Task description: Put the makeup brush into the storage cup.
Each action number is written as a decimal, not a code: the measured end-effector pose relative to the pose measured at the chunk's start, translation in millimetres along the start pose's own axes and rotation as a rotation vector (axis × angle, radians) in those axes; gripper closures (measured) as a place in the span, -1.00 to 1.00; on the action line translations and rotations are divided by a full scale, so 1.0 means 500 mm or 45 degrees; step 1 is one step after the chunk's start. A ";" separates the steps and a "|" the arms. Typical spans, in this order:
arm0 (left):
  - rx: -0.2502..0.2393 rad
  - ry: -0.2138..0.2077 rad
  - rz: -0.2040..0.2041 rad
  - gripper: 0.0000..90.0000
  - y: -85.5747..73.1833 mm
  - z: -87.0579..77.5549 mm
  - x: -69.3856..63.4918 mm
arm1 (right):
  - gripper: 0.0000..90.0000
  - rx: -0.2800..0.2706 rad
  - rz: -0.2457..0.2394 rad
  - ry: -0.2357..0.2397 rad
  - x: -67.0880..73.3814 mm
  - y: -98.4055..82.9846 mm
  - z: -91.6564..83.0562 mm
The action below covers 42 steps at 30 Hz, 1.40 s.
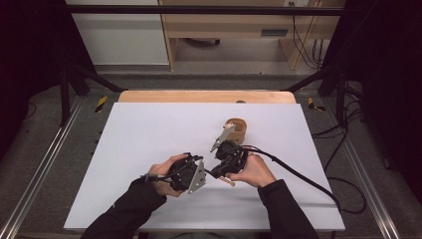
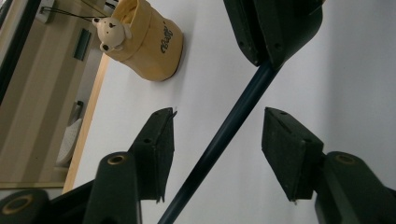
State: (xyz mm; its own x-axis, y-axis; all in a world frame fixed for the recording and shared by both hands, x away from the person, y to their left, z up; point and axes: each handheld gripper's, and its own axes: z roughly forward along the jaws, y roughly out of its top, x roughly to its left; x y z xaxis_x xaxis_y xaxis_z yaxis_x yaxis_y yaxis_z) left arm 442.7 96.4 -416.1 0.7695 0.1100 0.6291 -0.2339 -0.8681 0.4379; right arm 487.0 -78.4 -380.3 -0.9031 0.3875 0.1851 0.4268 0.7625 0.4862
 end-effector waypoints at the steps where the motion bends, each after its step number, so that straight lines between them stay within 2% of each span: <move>1: 0.001 -0.004 0.009 0.05 0.001 0.002 -0.001 | 0.85 0.001 -0.003 0.004 0.000 0.000 0.001; 8: 0.005 -0.006 0.085 0.36 0.004 0.006 -0.011 | 0.85 0.004 -0.003 0.017 0.002 0.001 0.007; 16: 0.004 -0.025 0.133 0.64 0.007 0.008 -0.016 | 0.85 0.007 -0.013 0.027 0.003 0.000 0.012; 17: 0.006 -0.045 0.138 0.67 0.007 0.009 -0.017 | 0.85 0.005 -0.010 0.024 0.003 0.000 0.011; 22: 0.010 -0.059 0.152 0.72 0.008 0.008 -0.018 | 0.85 0.005 -0.014 0.035 0.004 -0.001 0.010; 24: 0.028 -0.069 0.175 0.74 0.009 0.006 -0.017 | 0.85 0.003 -0.016 0.038 0.004 -0.001 0.010; 34: 0.040 -0.115 0.224 0.85 0.010 0.008 -0.026 | 0.84 0.009 -0.027 0.046 0.006 -0.002 0.010; 41: 0.036 -0.132 0.211 0.86 0.010 0.007 -0.026 | 0.83 -0.002 -0.036 0.038 0.008 -0.003 0.009; 42: 0.036 -0.136 0.205 0.86 0.010 0.007 -0.026 | 0.82 0.002 -0.052 0.040 0.007 -0.003 0.008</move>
State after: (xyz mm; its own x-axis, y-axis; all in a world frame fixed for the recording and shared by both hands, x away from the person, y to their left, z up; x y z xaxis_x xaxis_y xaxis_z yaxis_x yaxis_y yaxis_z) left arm 433.5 88.7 -424.5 0.7823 -0.0821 0.6175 -0.3435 -0.8837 0.3178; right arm 483.4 -76.4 -383.9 -0.9208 0.3396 0.1916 0.3896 0.7783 0.4925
